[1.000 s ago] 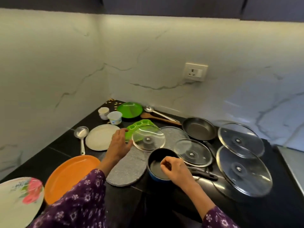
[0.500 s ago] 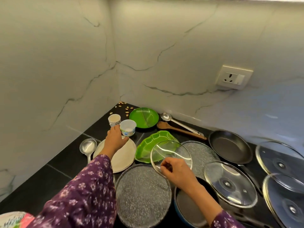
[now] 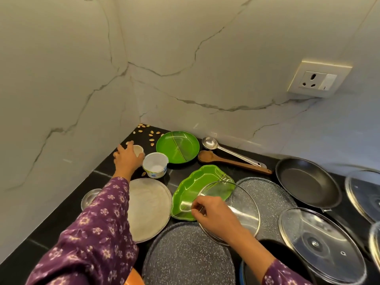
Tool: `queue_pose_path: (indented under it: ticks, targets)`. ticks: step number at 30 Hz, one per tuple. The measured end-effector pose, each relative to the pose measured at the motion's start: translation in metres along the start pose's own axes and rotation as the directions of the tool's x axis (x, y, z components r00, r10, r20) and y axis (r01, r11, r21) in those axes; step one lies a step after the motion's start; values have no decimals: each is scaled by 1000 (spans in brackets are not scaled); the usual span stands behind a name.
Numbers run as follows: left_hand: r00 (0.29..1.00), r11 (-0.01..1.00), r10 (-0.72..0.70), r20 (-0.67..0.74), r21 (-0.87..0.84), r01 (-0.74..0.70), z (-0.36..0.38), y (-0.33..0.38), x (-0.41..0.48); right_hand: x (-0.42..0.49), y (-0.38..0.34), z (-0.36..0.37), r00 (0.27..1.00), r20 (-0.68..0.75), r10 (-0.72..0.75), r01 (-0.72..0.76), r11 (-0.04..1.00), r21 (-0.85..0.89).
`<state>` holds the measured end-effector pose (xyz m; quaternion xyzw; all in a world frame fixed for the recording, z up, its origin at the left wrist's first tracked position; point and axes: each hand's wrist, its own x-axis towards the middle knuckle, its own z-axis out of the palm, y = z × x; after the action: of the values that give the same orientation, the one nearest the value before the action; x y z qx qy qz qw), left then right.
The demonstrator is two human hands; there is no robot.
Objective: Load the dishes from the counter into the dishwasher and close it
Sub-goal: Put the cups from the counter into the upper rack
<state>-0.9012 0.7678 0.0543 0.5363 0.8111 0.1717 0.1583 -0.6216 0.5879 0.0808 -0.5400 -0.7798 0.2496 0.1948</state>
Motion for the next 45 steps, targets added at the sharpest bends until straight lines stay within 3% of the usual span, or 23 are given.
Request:
queue_pose_path:
  ticks: [5,10,15,21,25,28,32,36,42,45]
  targets:
    - [999,996,37,7,-85,-36,7,-2,10,3,1,4,1000,5,9,-9,1000,3]
    - [984,989,31,-174,-140,-56,-7,-4,-6,-1,3,4,999,14,35,-36,999,20]
    - [946,957,82,-314,-240,-163,-54,7,-37,-7,-3,-7,999,-13,29,-28,997,76]
    - [908,869,269,-321,-325,-373,-105,54,-106,-31,-15,-37,992,-111,58,-31,971,237]
    - [905,773,341,-254,-472,-424,-110,93,-166,-62,-17,-63,972,-209,108,-39,949,312]
    - [878,698,439,-189,-544,-466,-100,128,-224,-90,-2,-82,948,-202,245,-109,849,518]
    - [787,589,612,-83,-616,-523,-68,182,-304,-145,33,-117,872,-127,474,-197,576,793]
    - [643,478,766,-6,-664,-575,-30,237,-385,-222,73,-149,818,-146,556,-196,509,839]
    - [391,338,915,97,-713,-614,38,309,-512,-347,128,-184,670,-32,742,-212,233,949]
    - [322,312,936,142,-761,-569,68,337,-572,-414,148,-196,630,-1,776,-181,148,972]
